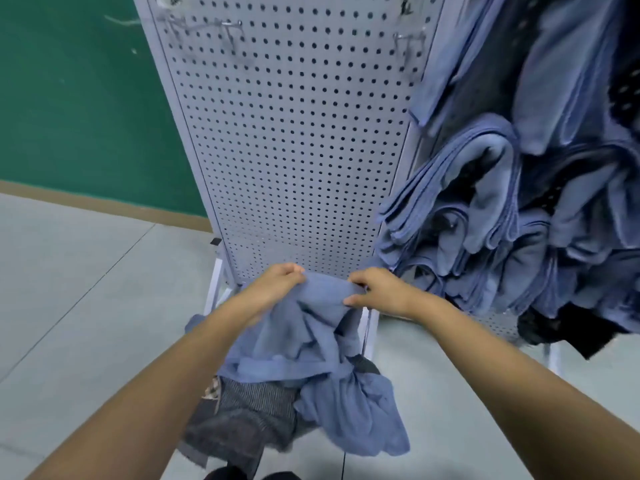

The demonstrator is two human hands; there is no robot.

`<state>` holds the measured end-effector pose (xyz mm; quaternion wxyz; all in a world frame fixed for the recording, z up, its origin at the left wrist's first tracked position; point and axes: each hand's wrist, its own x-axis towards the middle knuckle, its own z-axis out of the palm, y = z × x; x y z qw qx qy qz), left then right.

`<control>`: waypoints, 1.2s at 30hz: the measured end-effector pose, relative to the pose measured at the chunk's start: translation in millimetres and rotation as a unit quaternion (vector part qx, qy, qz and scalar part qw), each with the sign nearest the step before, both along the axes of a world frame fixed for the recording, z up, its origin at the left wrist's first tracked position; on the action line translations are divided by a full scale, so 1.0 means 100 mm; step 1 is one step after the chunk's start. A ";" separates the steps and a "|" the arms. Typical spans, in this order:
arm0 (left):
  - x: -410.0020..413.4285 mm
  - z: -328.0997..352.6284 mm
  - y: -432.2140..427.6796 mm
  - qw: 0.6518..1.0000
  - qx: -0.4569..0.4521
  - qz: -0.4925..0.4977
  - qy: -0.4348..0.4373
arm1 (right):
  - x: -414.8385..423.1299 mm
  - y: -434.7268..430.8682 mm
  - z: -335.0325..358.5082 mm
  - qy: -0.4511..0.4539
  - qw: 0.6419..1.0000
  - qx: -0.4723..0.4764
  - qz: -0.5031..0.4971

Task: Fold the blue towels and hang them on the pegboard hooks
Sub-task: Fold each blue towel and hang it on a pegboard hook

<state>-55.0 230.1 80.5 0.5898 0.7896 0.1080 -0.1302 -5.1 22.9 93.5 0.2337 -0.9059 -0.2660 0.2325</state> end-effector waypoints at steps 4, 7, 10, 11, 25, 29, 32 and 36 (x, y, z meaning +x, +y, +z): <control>-0.20 0.80 -0.27 0.986 0.099 -0.137 -0.012 | -0.37 -0.28 0.81 -0.086 0.994 0.053 -0.042; -0.40 1.28 -0.49 0.968 0.171 -0.179 -0.048 | -0.66 -0.53 1.31 -0.120 0.987 0.088 -0.058; -0.62 1.66 -0.78 0.988 0.010 -0.133 -0.080 | -0.91 -0.83 1.65 -0.160 0.976 0.116 -0.093; -0.69 1.75 -0.88 0.987 -0.059 -0.129 -0.075 | -0.98 -0.92 1.73 -0.163 0.971 0.134 -0.113; -1.09 1.55 -1.88 0.970 -0.188 -0.140 0.065 | -1.60 -1.40 1.64 -0.209 0.902 0.292 -0.242; -1.12 1.66 -1.88 0.948 -0.312 -0.059 0.020 | -1.59 -1.67 1.52 -0.170 0.893 0.264 -0.323; -1.10 1.74 -1.89 0.927 -0.374 -0.039 -0.012 | -1.62 -1.77 1.45 -0.129 0.913 0.215 -0.322; -1.08 1.80 -1.88 0.892 -0.449 -0.052 -0.020 | -1.64 -1.75 1.38 0.020 0.899 0.286 -0.332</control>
